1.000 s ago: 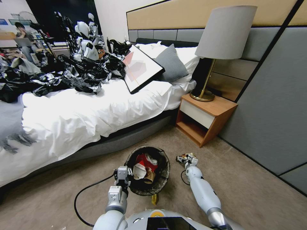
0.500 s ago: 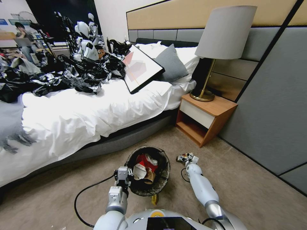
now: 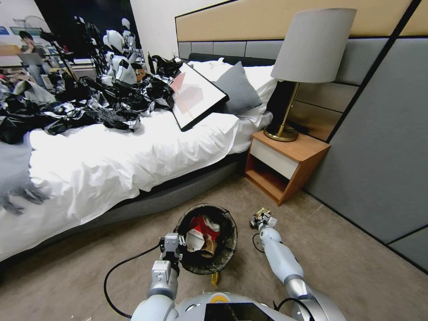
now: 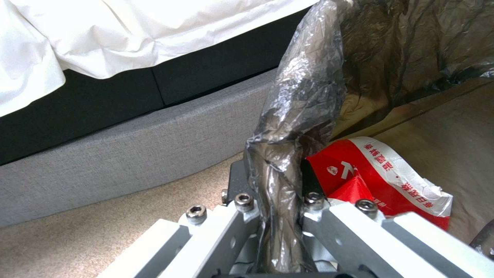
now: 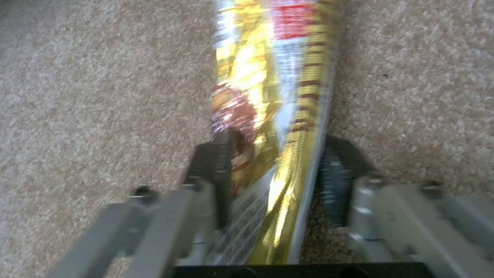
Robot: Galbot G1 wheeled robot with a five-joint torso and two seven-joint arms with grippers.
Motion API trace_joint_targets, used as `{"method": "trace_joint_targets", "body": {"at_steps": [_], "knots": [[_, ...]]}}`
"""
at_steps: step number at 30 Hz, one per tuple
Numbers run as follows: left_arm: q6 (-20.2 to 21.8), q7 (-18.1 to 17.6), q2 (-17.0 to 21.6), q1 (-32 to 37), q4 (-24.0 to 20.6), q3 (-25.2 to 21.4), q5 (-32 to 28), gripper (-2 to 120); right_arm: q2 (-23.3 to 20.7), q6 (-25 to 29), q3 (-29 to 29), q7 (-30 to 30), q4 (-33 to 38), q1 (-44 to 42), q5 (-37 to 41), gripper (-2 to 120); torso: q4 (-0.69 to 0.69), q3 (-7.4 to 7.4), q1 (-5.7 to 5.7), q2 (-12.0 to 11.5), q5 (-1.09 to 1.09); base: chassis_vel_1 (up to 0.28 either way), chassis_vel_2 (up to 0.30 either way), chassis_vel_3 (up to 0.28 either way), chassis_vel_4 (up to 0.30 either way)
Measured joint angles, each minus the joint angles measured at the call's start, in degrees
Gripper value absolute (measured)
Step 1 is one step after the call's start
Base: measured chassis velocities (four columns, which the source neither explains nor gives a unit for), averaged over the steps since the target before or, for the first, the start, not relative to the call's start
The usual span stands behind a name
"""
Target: Pick up the trash bin, then pick up the garbage from the floor and place it into the trash bin.
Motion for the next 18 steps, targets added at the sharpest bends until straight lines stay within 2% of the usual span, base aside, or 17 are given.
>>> {"method": "trace_joint_targets", "body": {"at_steps": [1, 9, 18], "knots": [[0.0, 0.0, 0.0, 0.0, 0.0, 0.0, 0.0, 0, 0.0, 0.0, 0.0, 0.0, 0.0, 0.0, 0.0, 30, 0.00, 0.00, 0.00, 0.0, 0.00, 0.000, 0.000, 0.000, 0.000], [0.0, 0.0, 0.0, 0.0, 0.0, 0.1, 0.0, 0, 0.0, 0.6, -0.1, -0.1, 0.5, -0.2, -0.7, 2, -0.01, 0.00, 0.00, 0.0, -0.02, 0.000, 0.000, 0.000, 0.000], [0.0, 0.0, -0.1, -0.1, 0.0, 0.1, 0.0, 0, -0.2, 2.7, -0.4, -0.3, 2.3, -1.3, -1.8, 0, -0.02, 0.00, 0.00, 0.0, -0.02, 0.000, 0.000, 0.000, 0.000]]}}
